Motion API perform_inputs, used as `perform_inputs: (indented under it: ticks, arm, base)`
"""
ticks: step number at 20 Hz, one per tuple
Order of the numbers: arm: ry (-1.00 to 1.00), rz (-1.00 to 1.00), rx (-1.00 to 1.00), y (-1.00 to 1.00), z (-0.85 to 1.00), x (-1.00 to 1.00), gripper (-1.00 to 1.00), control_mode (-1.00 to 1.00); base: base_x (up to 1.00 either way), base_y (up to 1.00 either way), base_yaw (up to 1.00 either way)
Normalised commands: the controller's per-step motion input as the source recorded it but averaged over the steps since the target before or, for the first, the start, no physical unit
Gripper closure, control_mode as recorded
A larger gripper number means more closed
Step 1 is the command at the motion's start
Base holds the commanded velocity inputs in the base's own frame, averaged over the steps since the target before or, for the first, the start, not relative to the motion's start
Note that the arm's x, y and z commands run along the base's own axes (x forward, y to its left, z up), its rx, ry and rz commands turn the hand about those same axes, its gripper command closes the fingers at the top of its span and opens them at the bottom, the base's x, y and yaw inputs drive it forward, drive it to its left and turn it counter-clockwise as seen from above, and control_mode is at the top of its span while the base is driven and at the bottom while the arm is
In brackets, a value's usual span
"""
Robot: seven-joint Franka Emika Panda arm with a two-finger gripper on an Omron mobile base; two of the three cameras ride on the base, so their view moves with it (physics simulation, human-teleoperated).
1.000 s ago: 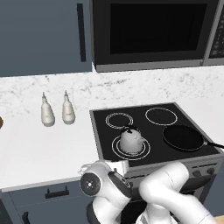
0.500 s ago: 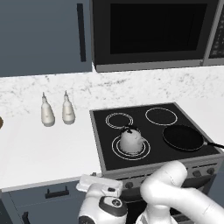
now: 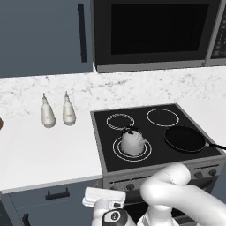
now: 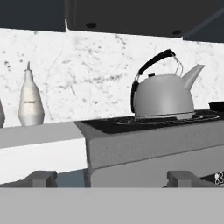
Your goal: Pick the kettle from the counter and place it on a stove burner. Then turn the burner on.
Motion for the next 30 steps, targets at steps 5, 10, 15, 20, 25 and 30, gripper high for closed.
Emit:
perform_inputs:
  ticks: [5, 10, 15, 20, 25, 30]
  arm:
    - [-0.1, 0.08, 0.0, 0.02, -0.63, 0.0, -1.0, -1.0]
    - [-0.2, 0.11, 0.0, 0.0, -0.67, 0.0, -1.0, -1.0]
    - [-0.3, 0.12, 0.08, -0.02, -0.55, 0.0, -1.0, -1.0]
    - [-0.31, 0.06, 0.19, -0.33, -0.16, 0.0, -1.0, -1.0]
    - [-0.14, 0.03, 0.35, -0.54, 0.01, 0.0, -1.0, -1.0]
    - [0.01, 0.08, 0.36, -0.36, 0.0, 0.0, -1.0, -1.0]
  base:
    - [0.0, 0.0, 0.0]
    - [0.0, 0.0, 0.0]
    - [0.0, 0.0, 0.0]
    - [0.0, 0.0, 0.0]
    - [0.0, 0.0, 0.0]
    - [0.0, 0.0, 0.0]
